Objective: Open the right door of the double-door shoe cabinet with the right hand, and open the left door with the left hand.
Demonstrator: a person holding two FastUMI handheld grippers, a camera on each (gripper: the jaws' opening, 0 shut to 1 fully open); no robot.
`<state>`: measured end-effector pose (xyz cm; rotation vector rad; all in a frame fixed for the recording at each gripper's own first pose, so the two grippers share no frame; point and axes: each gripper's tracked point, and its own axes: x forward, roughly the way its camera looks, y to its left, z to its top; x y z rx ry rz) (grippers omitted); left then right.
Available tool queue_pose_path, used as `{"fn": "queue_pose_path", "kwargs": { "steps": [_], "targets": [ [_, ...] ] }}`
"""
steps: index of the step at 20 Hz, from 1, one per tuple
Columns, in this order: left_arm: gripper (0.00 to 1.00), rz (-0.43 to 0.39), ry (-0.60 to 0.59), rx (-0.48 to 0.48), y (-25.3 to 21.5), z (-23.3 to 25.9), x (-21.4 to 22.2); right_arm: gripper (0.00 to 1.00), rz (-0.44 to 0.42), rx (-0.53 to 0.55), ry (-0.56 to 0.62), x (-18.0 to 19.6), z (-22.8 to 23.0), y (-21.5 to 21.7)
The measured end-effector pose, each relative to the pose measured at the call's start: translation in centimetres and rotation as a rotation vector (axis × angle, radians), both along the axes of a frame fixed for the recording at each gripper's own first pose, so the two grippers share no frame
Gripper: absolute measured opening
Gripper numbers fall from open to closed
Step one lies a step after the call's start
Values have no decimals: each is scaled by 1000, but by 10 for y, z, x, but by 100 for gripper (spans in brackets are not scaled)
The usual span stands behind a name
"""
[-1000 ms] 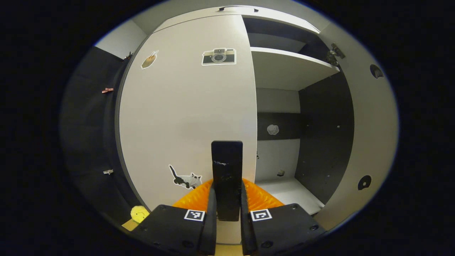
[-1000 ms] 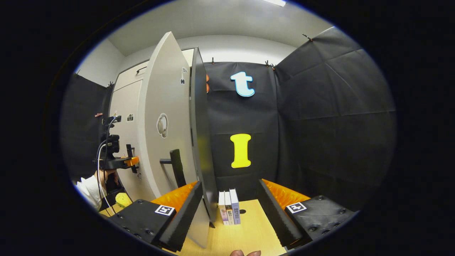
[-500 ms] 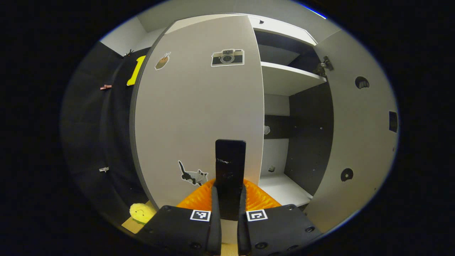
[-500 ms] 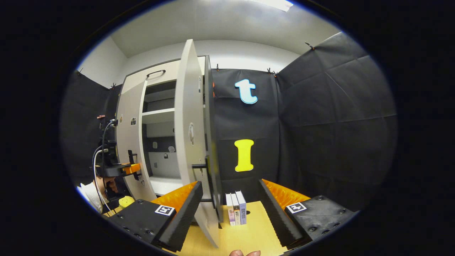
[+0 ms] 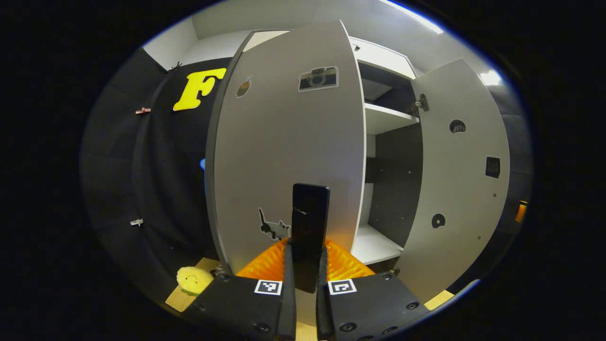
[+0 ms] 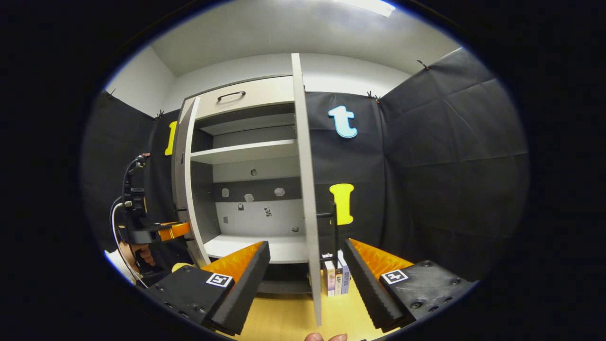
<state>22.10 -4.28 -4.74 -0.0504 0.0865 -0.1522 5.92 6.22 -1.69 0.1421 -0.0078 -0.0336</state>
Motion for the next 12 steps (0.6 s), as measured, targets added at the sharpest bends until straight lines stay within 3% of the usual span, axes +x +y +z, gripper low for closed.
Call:
{"fn": "queue_pose_path", "kwargs": {
  "steps": [12],
  "targets": [
    [18,19,0,-30,6,0,-3,98,38,-1,20,-2,-1,49]
  ]
}}
